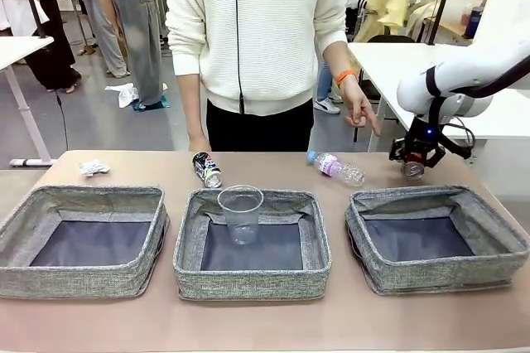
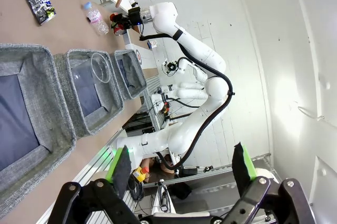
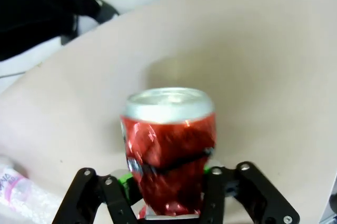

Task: Sort the waste into the appropriate baskets.
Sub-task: Pick up the waste item pointed out by the person.

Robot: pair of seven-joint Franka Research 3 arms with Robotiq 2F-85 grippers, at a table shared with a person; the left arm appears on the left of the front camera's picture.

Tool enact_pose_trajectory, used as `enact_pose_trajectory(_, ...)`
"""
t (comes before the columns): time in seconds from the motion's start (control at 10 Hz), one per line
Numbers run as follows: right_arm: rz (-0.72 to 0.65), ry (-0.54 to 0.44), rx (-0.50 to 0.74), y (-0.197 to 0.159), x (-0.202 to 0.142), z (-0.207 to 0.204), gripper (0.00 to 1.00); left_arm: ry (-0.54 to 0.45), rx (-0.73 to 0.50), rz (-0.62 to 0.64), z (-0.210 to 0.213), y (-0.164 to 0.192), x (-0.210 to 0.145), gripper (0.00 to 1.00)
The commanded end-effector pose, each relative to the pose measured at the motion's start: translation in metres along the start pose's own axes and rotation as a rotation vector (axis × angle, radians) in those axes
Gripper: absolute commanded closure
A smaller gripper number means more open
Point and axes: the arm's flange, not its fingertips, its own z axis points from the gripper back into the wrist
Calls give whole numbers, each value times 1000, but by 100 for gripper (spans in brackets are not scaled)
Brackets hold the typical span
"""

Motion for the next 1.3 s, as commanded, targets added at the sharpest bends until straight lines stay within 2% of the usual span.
enact_pose_trajectory(0.0,-22,-18,4,-9,-12,3,100,6,-8,13,1,-6,-1,0)
enact_pose_trajectory(0.2,-39,-6,39,-18,-15,5,99,6,-8,13,1,-6,-1,0)
enact_pose_trajectory(0.4,11,-43,64,-37,-29,29,99,6,-8,13,1,-6,-1,0)
enact_pose_trajectory(0.5,88,-74,98,-52,-52,62,99,6,-8,13,1,-6,-1,0)
enact_pose_trajectory(0.6,150,-32,132,-67,-84,101,99,6,-8,13,1,-6,-1,0)
enact_pose_trajectory(0.7,234,13,148,-76,-130,137,99,6,-8,13,1,-6,-1,0)
enact_pose_trajectory(0.8,360,-18,152,-78,-186,162,99,6,-8,13,1,-6,-1,0)
enact_pose_trajectory(0.9,432,-57,92,-80,-242,173,99,6,-8,13,1,-6,-1,0)
enact_pose_trajectory(1.0,488,-78,112,-82,-277,170,99,6,-8,13,1,-6,-1,0)
enact_pose_trajectory(1.1,500,-101,151,-87,-292,157,99,6,-8,13,1,-6,-1,0)
enact_pose_trajectory(1.2,480,-105,215,-100,-282,142,99,6,-8,13,1,-6,-1,0)
